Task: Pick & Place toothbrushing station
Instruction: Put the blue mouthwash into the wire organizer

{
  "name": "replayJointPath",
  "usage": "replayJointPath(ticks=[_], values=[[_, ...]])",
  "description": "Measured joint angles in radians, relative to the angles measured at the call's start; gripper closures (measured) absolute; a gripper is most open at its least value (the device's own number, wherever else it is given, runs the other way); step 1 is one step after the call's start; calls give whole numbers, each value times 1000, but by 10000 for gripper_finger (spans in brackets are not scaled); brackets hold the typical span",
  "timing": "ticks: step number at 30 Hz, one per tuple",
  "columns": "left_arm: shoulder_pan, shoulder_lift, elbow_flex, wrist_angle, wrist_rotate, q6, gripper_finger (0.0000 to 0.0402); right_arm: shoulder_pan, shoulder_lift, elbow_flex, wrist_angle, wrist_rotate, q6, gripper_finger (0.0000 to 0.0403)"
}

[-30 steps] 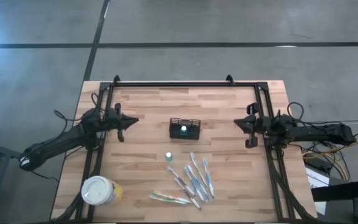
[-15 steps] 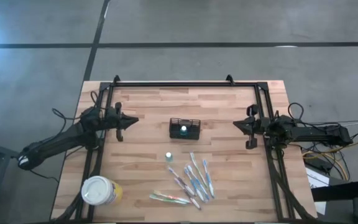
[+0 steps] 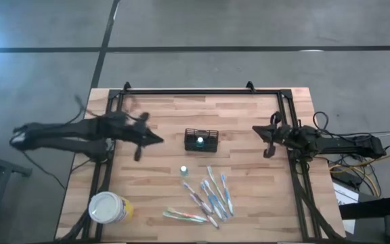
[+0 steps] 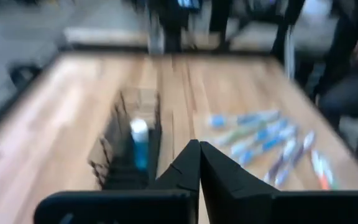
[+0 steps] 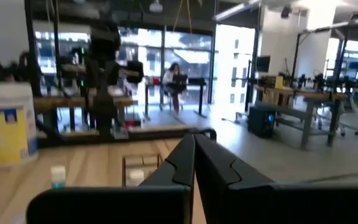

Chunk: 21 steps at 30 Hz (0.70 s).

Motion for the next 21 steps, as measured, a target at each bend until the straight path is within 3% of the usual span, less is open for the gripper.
replayJointPath(ticks=[4,11,21], values=[[-111,183,134,-100,-96,0,373,0,19,0,-12,1,-28,394],[-159,452,342,-179,-106,-84,302,0,18,0,-11,0,-31,394],[-229,709,578,-466,-104,-125,206,0,20,0,-11,0,-24,394]])
